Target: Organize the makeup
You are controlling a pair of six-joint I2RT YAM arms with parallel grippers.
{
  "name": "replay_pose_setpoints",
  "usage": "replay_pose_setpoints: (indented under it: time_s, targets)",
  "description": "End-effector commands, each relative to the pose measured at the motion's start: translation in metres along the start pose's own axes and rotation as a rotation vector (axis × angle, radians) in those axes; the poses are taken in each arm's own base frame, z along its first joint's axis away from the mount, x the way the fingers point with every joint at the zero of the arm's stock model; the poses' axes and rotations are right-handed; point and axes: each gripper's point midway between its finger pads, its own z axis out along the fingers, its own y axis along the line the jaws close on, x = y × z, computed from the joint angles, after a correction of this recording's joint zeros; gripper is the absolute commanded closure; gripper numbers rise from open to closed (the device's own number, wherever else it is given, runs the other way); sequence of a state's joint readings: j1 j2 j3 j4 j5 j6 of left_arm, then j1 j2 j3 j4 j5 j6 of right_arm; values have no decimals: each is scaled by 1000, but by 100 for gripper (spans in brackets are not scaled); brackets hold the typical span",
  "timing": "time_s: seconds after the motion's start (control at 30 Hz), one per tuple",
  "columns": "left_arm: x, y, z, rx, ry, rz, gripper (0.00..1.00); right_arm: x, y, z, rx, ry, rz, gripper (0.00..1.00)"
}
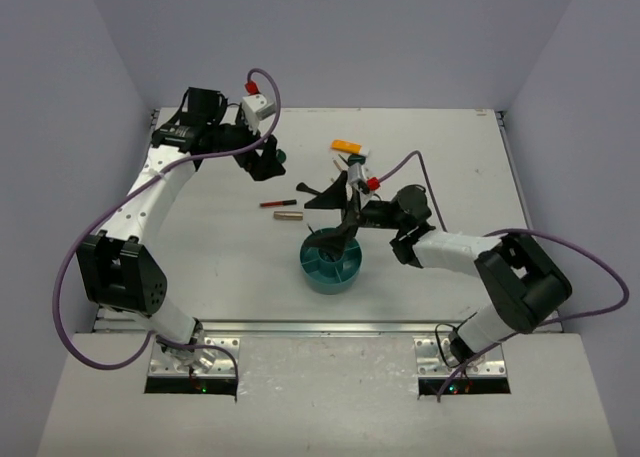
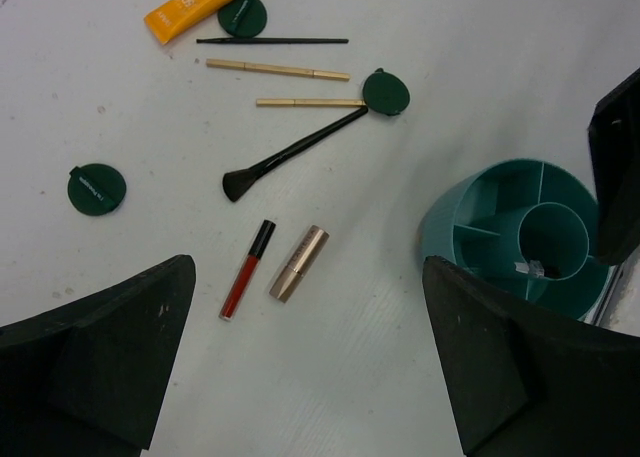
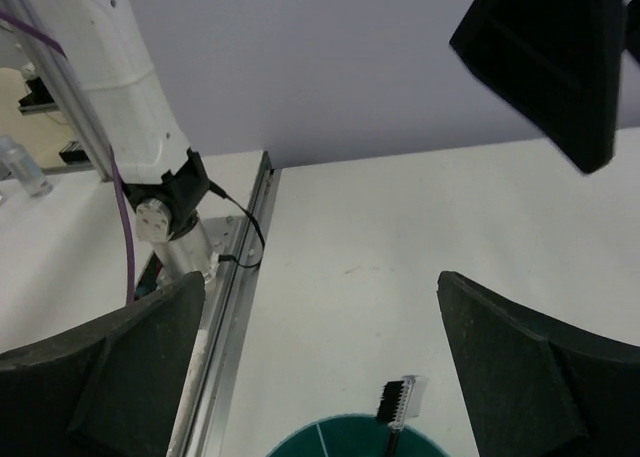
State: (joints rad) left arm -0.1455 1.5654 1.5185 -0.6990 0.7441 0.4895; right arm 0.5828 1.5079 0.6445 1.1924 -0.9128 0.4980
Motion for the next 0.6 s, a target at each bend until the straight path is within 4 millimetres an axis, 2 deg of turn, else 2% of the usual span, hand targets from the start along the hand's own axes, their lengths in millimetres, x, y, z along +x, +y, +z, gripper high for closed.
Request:
replay_pose_setpoints:
  time_s: [0.0,0.03,0.07,0.1,0.13,0.2,0.23,0.3,0.37,0.4,0.5,0.53,0.57]
  targets:
    - [-28,9,-10,-71,-60,29,3,-81,-40,-15,132,-15,57,1]
    - [-28,15,-11,-98,-61,15,2,-93,-56,-24,205,9,121,1]
    - [-26,23,-12,-135,-52,-8,2,-99,-84,-35,359,74,219,1]
    - [-22,31,-12,-176,-40,-28,2,-95,-110,-49,515,169,236,1]
    - [-19,39,-13,-215,-27,-43,2,-89,-132,-64,630,274,172,1]
    - [-9,54,-15,-286,5,-71,2,-76,-162,-91,814,388,195,4]
    - [-3,63,-16,-327,27,-85,2,-80,-176,-108,912,419,208,10]
    - [7,72,-17,-366,52,-95,2,-51,-207,-126,997,516,255,19]
    - [13,77,-17,-387,68,-101,2,-31,-229,-139,1063,590,299,30]
    - [16,77,-17,-391,75,-101,1,-31,-236,-142,1087,608,311,32]
    - [24,79,-16,-394,89,-101,1,5,-261,-151,1120,696,353,32]
    - [27,79,-15,-395,97,-104,0,26,-269,-151,1110,733,386,32]
    - [30,81,-14,-397,105,-106,0,31,-275,-150,1105,746,395,33]
